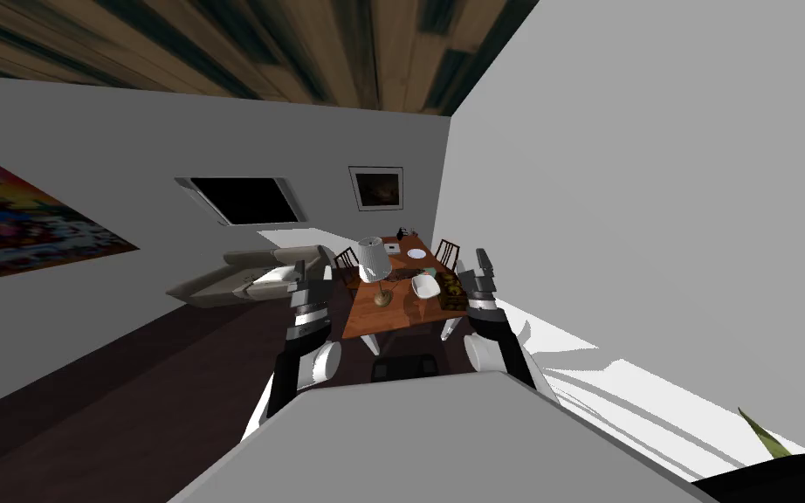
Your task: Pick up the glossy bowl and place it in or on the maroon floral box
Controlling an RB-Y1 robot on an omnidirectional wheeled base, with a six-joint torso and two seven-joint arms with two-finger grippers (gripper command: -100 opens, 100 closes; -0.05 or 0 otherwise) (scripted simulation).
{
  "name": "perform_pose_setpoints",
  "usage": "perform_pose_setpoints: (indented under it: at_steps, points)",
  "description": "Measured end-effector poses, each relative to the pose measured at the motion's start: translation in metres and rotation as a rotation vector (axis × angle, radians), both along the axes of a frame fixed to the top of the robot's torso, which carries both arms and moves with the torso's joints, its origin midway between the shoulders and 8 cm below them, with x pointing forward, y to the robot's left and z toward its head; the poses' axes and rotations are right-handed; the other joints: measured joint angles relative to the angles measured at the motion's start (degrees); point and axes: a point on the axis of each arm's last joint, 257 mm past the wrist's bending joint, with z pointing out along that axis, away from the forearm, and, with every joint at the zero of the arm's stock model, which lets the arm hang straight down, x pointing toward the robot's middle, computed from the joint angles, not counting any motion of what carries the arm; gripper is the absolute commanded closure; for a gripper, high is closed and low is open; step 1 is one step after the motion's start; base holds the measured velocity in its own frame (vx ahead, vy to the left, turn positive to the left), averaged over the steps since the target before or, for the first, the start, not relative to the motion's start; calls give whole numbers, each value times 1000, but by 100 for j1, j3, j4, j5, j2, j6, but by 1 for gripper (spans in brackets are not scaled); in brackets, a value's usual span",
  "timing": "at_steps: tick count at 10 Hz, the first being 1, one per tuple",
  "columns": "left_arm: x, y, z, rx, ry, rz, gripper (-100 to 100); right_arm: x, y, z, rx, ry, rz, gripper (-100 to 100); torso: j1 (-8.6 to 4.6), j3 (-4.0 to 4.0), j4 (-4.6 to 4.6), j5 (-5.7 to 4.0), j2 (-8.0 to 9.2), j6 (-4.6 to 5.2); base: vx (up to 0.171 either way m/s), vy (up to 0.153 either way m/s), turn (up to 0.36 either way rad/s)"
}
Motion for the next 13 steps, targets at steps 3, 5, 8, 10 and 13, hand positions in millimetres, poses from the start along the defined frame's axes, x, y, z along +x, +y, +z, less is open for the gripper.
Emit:
perform_pose_setpoints:
  at_steps: [3, 5, 8, 10, 13]
  points:
    - [0, 0, 0, 0, 0, 0, 0, 3, -5, -17, -96, 58, -15, -100, 22, 26, 9, 5, 45, -1, -130, 71, 158]
    - [0, 0, 0, 0, 0, 0, 0, 5, -15, -37, -188, 125, -46, -100, 37, 43, 16, 8, 76, -1, -200, 118, 243]
    - [0, 0, 0, 0, 0, 0, 0, 8, -37, -81, -356, 253, -121, -100, 56, 48, 18, 14, 82, -2, -198, 166, 272]
    - [0, 0, 0, 0, 0, 0, 0, 2, -62, -111, -486, 358, -184, -100, 46, 53, 21, 12, 92, -4, -208, 155, 396]
    - [0, 0, 0, 0, 0, 0, 0, -10, -96, -154, -638, 489, -256, -100, 28, 37, 15, 8, 62, -2, -119, 138, 252]
